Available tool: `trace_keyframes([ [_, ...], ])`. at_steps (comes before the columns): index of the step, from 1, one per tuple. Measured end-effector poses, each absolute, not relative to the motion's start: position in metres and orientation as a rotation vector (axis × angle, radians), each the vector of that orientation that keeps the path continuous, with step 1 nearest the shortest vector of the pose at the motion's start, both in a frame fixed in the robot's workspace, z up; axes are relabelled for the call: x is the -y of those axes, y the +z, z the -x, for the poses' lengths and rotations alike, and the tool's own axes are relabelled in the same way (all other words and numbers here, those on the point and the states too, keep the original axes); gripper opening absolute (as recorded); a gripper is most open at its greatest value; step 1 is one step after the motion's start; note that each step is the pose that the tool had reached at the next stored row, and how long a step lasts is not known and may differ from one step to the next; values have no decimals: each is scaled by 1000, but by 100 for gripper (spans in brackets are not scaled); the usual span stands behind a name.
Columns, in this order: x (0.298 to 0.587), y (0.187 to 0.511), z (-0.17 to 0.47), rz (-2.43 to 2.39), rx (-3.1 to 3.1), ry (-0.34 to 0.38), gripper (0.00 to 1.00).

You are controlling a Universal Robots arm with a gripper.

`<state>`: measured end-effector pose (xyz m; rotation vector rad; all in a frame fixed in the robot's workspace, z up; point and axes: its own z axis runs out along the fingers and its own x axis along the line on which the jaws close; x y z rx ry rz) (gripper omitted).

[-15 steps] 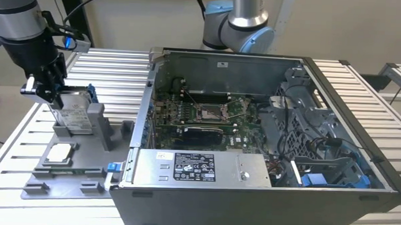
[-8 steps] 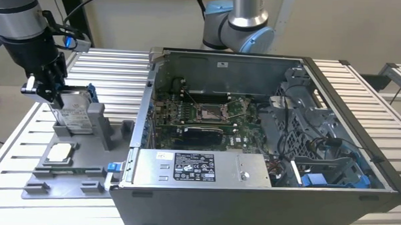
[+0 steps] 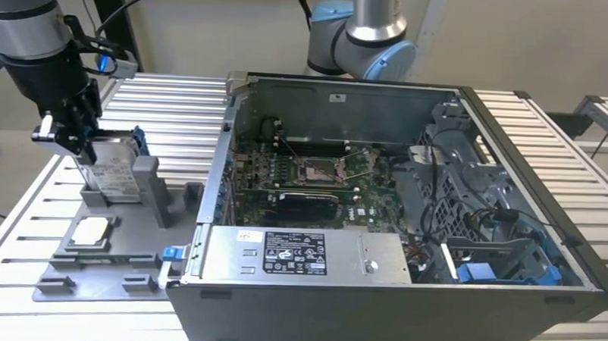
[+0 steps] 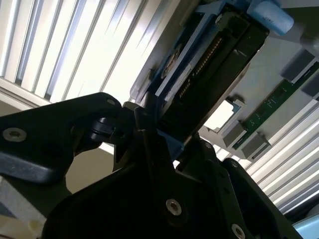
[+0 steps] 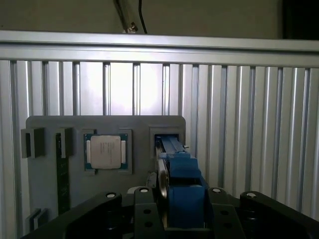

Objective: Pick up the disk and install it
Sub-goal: 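Pick up the disk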

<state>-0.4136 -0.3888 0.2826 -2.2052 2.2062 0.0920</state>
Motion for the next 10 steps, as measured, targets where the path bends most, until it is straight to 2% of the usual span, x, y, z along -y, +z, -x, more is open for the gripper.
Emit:
trace_keyframes([
  [10,389,294,414,2205,-2206,92,0],
])
